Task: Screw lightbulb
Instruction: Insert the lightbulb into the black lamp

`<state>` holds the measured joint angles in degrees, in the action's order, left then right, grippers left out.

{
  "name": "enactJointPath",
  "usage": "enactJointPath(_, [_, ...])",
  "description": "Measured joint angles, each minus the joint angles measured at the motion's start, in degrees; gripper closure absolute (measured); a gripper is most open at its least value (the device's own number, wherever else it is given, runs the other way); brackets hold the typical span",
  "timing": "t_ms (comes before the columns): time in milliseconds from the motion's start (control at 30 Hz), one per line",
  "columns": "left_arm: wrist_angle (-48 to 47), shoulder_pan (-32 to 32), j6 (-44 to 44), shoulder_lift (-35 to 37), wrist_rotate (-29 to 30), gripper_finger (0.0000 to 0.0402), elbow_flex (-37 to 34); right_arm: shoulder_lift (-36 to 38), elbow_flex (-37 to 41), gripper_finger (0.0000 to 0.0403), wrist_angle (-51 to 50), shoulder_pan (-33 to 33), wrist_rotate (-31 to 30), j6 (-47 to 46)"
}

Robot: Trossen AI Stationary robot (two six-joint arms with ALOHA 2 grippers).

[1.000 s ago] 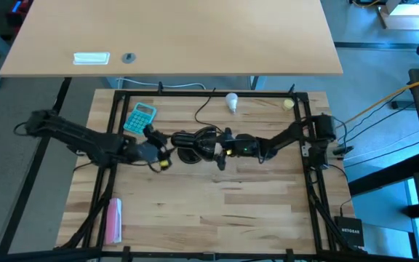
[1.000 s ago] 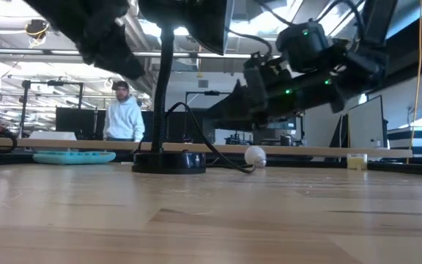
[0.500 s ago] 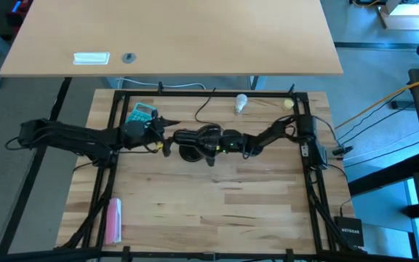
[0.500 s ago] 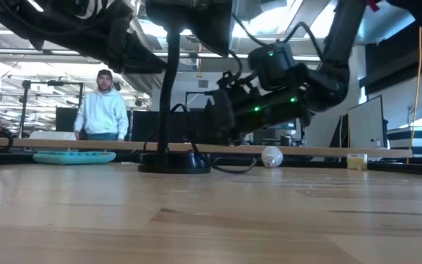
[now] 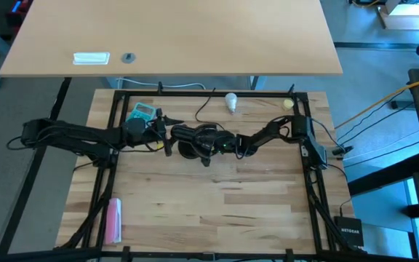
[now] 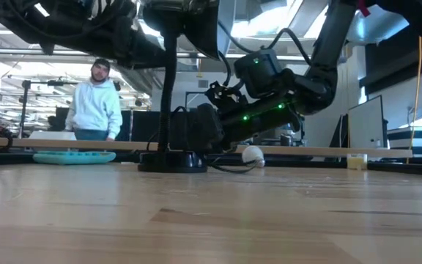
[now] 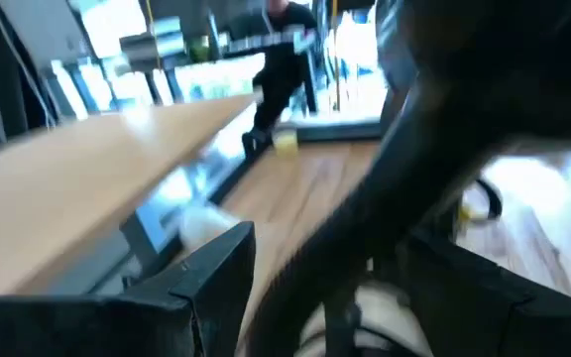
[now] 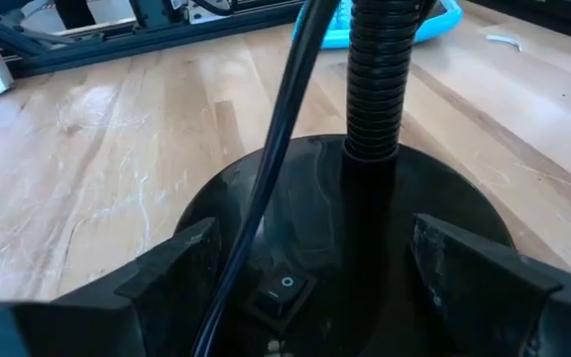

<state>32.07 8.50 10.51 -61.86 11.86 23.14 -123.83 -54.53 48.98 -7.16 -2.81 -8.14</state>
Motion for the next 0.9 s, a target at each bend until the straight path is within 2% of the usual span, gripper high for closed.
enactJointPath(167, [4.62, 1.50, 3.99, -1.88, -0.22, 0.0166, 0.00, -0.07, 0.05, 0.0071, -0.21, 0.00, 0.02, -0.33])
enactJointPath(400, [5.25, 3.28, 4.27, -6.78, -5.81, 0.0176, 1.92, -0.13, 0.14, 0.0070, -0.58, 0.00, 0.03, -0.36])
enactJointPath(500, [5.10, 3.84, 3.21, -6.76, -6.72, 0.0216, 2.86, -0.15, 0.14, 0.0070, -0.58, 0.00, 0.04, -0.38])
enactJointPath(700, [4.60, 7.30, -5.21, -6.05, -14.38, 0.0354, 3.68, -0.17, 0.16, 0.0084, -0.98, -0.02, 0.33, -0.31])
enactJointPath(800, [3.93, 8.86, -12.68, -5.99, -15.61, 0.0361, 3.82, -0.17, 0.14, 0.0101, -1.44, -0.04, 0.46, 0.35])
enactJointPath(900, [4.40, 10.31, -18.46, -5.97, -19.95, 0.0361, 3.77, -0.17, 0.16, 0.0118, -1.60, 0.00, 0.44, 0.86])
